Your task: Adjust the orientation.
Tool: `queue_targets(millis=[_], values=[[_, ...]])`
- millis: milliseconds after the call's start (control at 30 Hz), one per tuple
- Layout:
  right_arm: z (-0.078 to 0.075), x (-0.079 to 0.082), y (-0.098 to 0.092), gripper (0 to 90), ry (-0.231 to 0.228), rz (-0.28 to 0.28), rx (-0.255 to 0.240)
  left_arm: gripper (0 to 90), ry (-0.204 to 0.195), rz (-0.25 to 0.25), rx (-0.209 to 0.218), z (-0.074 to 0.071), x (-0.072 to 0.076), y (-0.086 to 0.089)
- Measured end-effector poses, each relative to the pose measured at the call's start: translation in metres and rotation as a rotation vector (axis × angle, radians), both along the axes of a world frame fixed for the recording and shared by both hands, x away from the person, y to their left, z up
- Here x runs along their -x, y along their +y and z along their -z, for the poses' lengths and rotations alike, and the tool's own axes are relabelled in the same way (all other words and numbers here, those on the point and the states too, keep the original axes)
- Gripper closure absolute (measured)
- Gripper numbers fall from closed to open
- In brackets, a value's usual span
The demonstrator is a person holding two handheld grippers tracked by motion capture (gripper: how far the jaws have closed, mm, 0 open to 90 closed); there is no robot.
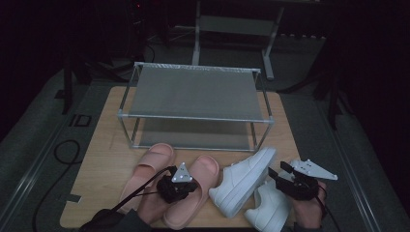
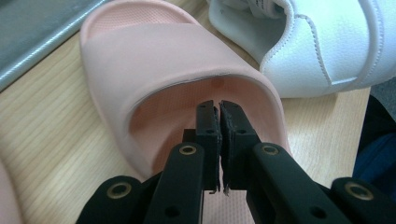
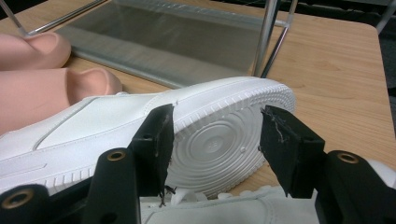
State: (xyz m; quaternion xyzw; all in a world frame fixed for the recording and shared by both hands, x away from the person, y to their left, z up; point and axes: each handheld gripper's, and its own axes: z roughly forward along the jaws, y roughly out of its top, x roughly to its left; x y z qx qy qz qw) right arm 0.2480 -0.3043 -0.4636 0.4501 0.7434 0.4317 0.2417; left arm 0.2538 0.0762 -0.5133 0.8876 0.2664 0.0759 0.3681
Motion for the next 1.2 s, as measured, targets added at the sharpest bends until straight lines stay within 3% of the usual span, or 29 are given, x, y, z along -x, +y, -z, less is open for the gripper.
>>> queue_targets(millis=[533,733,1200], values=[[0.0,0.001,-0.001,44.4,-0.003,0.006,-0.001,87.3,-0.012,-0.036,-0.023,0.011,-0.006,-0.005],[-0.001,0.001,-0.003,44.4,-0.004,0.011,-0.001,89.1,-0.012,-0.062,-0.057,0.014,-0.007,-0.006],[-0.001,0.0,-0.004,44.6,-0.007,0.012,-0.004,89.6,0.009,-0.143,-0.045,0.015,-0.003,0.007]])
